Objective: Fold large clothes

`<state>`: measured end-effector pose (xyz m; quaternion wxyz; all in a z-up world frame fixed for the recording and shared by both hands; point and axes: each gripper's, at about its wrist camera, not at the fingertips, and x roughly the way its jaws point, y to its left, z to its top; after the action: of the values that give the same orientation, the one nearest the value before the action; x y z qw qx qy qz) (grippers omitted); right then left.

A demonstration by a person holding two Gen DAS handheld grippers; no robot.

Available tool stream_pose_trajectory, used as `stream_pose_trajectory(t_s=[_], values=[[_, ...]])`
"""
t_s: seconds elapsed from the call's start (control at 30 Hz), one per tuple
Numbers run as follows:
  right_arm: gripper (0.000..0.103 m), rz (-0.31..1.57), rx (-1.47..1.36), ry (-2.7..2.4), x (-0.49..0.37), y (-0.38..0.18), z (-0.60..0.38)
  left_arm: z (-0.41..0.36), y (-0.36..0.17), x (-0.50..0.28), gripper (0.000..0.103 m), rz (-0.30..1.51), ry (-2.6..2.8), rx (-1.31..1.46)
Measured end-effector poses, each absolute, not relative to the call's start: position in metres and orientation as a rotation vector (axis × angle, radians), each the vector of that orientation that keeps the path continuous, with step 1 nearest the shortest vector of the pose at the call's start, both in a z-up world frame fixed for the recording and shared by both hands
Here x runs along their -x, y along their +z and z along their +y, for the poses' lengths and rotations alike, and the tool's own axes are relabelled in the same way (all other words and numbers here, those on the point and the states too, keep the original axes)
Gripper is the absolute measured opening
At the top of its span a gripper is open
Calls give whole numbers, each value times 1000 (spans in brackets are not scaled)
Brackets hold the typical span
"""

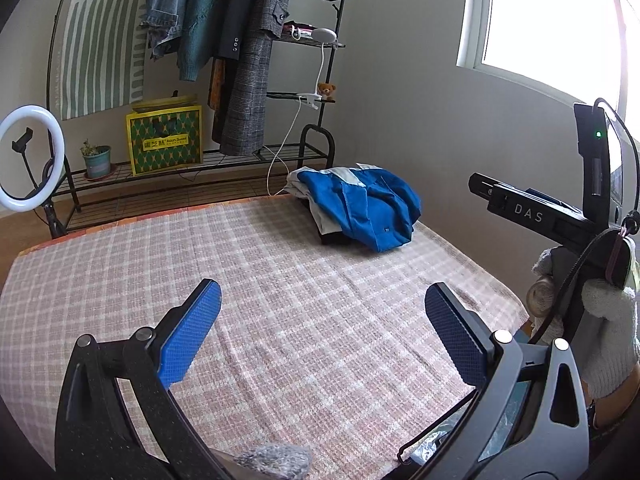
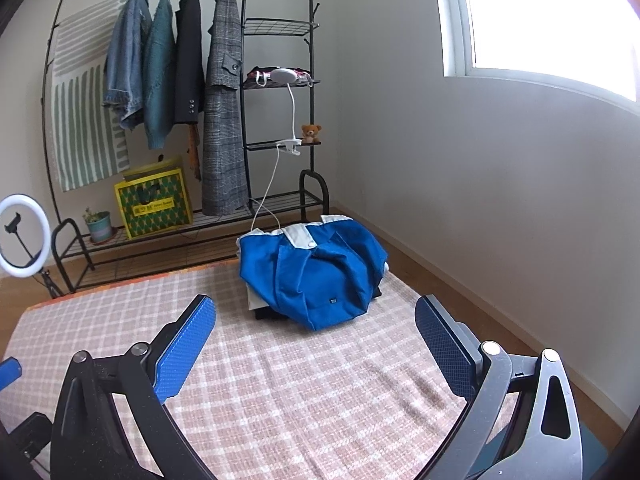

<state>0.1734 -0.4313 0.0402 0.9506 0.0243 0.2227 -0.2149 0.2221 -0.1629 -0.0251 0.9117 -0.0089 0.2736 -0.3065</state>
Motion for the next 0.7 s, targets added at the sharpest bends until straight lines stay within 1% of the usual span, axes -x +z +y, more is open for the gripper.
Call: stream_pose_trajectory(t_s=[0.7], values=[[100, 483, -41, -431, -176, 32, -430, -171, -25, -216, 103, 546, -642, -38]])
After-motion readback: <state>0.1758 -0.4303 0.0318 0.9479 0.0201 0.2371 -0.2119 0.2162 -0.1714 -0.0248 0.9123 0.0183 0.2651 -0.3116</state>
